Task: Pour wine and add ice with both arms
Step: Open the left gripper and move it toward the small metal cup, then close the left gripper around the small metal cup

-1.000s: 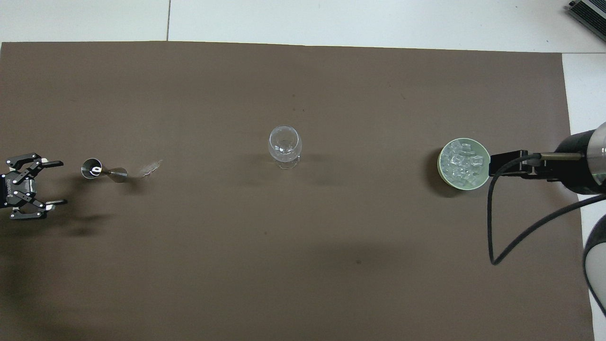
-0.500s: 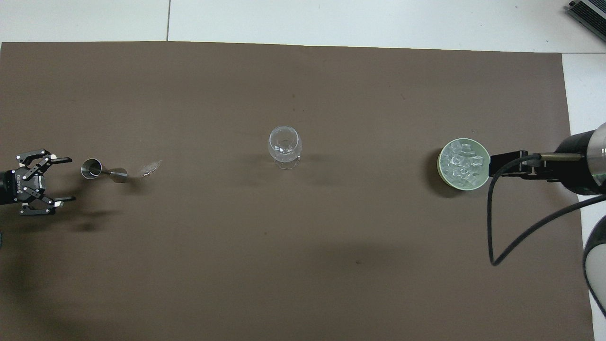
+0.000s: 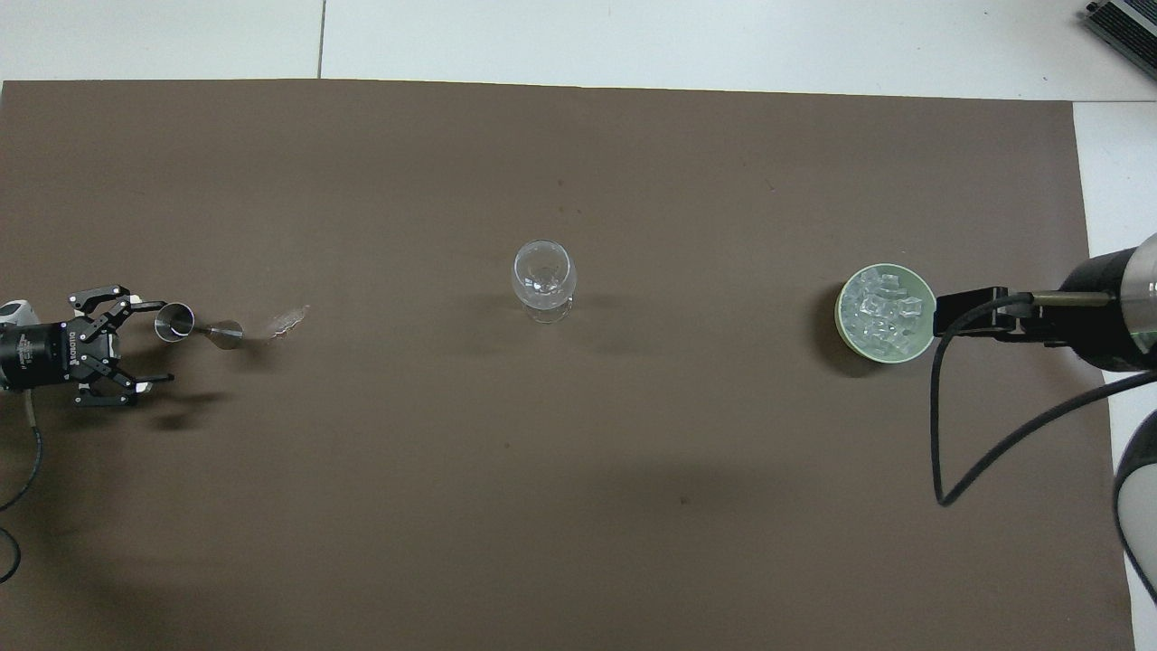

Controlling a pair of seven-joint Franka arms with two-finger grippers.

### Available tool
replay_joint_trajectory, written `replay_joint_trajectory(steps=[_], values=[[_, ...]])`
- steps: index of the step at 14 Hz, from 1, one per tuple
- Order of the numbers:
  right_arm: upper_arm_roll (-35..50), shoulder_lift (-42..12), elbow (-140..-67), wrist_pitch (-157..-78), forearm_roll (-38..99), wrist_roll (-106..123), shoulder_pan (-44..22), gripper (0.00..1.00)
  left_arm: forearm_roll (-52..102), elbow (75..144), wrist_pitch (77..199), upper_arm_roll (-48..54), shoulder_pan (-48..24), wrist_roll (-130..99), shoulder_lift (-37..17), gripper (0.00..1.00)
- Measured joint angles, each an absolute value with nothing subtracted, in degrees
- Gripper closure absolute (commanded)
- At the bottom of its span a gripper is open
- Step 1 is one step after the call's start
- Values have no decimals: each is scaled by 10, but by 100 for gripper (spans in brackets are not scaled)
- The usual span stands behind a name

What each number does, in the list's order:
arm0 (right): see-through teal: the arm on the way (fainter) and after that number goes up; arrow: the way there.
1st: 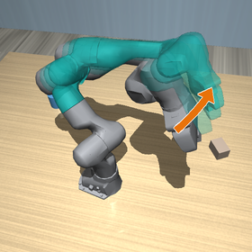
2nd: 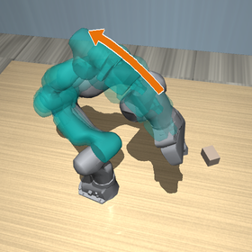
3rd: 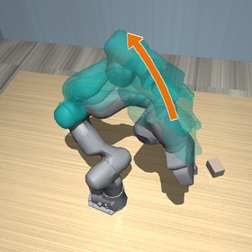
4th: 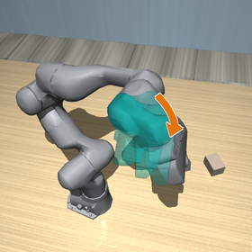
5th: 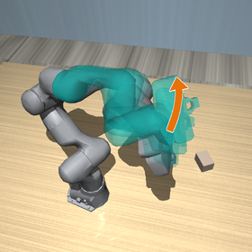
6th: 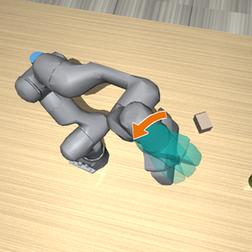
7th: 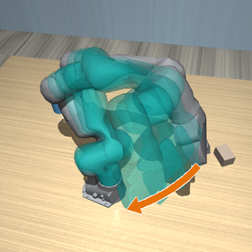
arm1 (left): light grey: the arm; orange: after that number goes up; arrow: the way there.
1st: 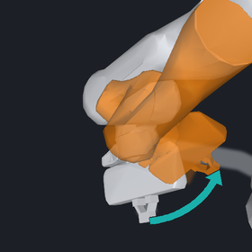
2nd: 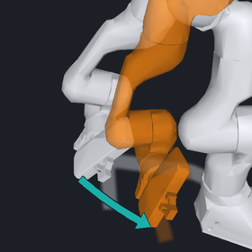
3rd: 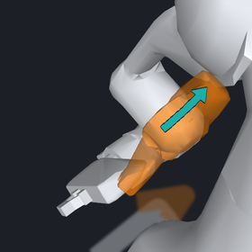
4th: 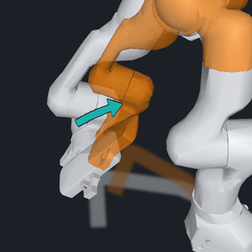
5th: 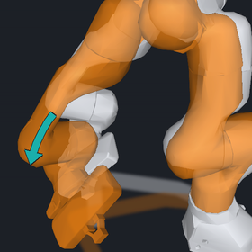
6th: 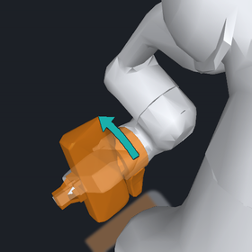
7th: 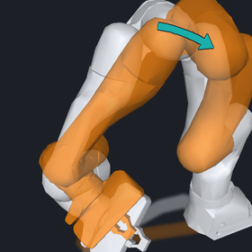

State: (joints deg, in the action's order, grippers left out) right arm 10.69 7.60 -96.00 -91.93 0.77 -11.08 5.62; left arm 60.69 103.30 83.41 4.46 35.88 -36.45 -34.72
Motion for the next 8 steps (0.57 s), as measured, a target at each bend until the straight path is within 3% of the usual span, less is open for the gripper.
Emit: replay_joint_trajectory(steps=[8], values=[[107,76,-960,-919,8,-111,56,0,618,1030,846,45,335,-351,-351,0]])
